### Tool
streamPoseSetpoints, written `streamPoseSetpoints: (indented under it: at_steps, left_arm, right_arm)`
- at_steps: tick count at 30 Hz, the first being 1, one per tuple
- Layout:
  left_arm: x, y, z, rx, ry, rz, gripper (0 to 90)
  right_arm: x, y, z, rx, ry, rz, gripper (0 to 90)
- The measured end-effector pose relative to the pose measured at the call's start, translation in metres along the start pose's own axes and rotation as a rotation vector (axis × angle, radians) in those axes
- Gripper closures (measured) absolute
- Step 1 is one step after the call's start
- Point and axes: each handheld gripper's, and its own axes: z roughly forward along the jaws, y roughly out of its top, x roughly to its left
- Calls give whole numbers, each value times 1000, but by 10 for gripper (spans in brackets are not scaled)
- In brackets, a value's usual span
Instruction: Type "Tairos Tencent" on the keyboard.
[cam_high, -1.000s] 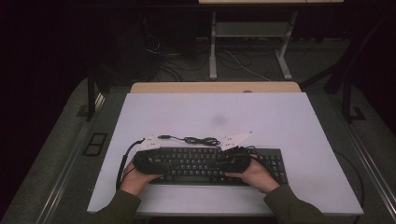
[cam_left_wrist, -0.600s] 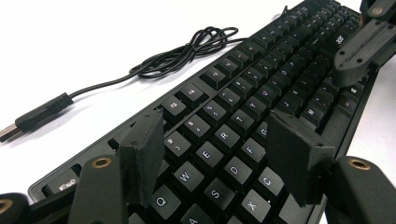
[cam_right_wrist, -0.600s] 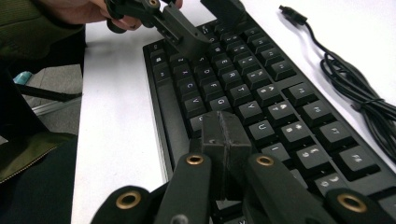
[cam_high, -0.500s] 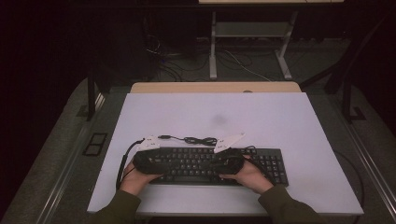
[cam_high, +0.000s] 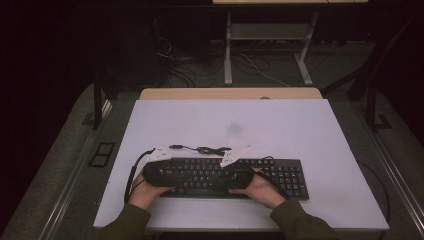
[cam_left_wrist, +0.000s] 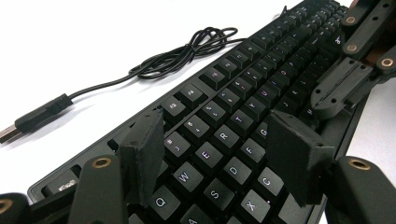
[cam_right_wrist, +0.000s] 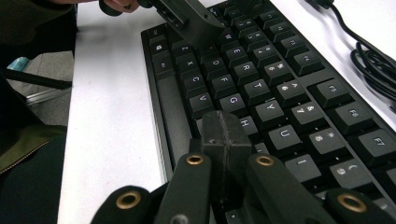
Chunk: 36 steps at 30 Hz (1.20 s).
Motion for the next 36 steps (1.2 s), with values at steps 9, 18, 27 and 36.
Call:
streamPoseSetpoints:
  at_steps: [9, 18, 27, 36]
  left_arm:
    - [0, 0, 0, -2, 1, 1, 365]
    - [0, 0, -1, -2, 2, 2, 365]
    - [0, 0, 0, 1, 4, 6, 366]
    - [-1, 0, 0, 3, 4, 7, 373]
  right_arm:
    - [0, 0, 4, 12, 0, -4, 891]
    - [1, -2, 7, 29, -5, -4, 891]
    - [1, -2, 7, 36, -19, -10, 892]
    - [-1, -1, -2, -15, -11, 6, 887]
